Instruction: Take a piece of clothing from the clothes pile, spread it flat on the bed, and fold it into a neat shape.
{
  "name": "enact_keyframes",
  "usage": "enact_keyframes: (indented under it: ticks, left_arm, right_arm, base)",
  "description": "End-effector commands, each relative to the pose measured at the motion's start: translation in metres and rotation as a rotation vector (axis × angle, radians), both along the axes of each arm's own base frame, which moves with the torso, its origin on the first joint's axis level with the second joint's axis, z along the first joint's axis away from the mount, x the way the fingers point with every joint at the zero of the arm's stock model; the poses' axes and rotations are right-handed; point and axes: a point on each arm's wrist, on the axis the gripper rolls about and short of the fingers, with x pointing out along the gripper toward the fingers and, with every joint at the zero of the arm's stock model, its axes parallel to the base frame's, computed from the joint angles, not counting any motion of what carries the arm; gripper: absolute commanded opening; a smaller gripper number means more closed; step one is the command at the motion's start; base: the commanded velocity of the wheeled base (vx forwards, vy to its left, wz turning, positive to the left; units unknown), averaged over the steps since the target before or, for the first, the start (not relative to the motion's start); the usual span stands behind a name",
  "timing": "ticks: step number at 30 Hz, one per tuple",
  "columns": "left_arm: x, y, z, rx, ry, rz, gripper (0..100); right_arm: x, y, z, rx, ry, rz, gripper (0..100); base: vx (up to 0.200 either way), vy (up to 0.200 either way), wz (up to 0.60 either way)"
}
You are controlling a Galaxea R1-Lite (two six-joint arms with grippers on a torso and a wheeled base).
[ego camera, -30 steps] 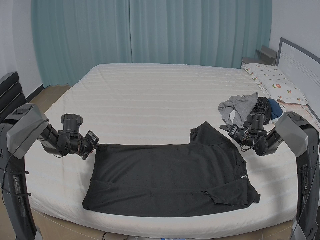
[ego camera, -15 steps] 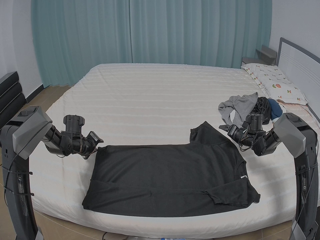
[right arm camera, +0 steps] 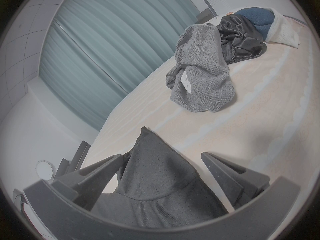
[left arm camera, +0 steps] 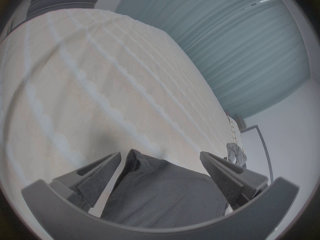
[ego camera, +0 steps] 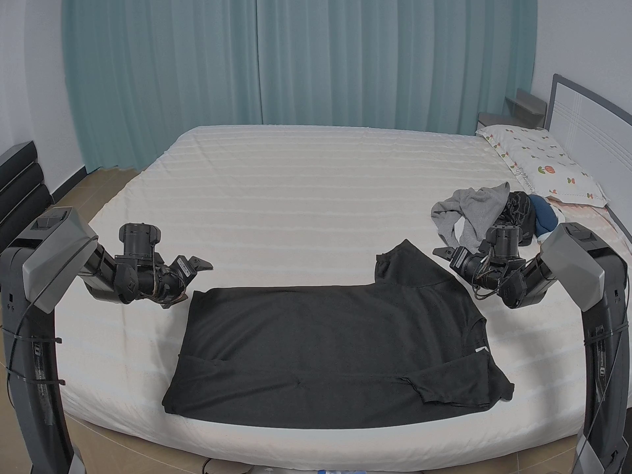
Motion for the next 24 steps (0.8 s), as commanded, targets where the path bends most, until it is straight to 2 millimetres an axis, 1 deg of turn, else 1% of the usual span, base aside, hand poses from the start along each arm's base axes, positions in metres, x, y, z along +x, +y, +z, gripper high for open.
enact_keyframes:
  ticks: [1, 5, 9, 12, 13, 20, 22, 24]
  left_arm:
    - [0.005, -0.006, -0.007, 0.022, -0.008, -0.044, 100]
    - [0.011, -0.007, -0.022, 0.046, -0.002, -0.062, 100]
    - [0.013, -0.006, -0.034, 0.051, 0.015, -0.059, 100]
    - [0.017, -0.006, -0.031, 0.047, -0.001, -0.055, 100]
    - [0.018, -0.006, -0.032, 0.047, -0.004, -0.053, 0]
    - [0.018, -0.003, -0.031, 0.06, -0.005, -0.028, 0]
    - [0.019, -0.003, -0.029, 0.071, -0.006, 0.007, 0]
    - [0.021, -0.003, -0.022, 0.074, -0.021, 0.054, 0]
  right_arm:
    - [0.0, 0.001, 0.001, 0.0, -0.001, 0.003, 100]
    - [0.0, 0.001, 0.001, 0.0, -0.001, 0.002, 100]
    - [0.001, -0.001, -0.001, 0.0, 0.003, -0.001, 100]
    - [0.001, -0.001, -0.001, 0.004, 0.017, 0.008, 100]
    - [0.001, -0.001, -0.002, 0.006, 0.02, 0.013, 100]
    - [0.003, -0.001, -0.007, 0.018, 0.026, 0.038, 100]
    - [0.005, -0.001, -0.005, 0.016, 0.02, 0.04, 100]
    - [0.007, -0.001, -0.007, 0.008, 0.031, 0.045, 100]
  base:
    - [0.0, 0.0, 0.0]
    - [0.0, 0.0, 0.0]
    - [0.0, 0.0, 0.0]
    - [0.0, 0.0, 0.0]
    - [0.0, 0.0, 0.0]
    - [0.0, 0.0, 0.0]
    - [0.0, 0.0, 0.0]
    - [0.0, 0.0, 0.0]
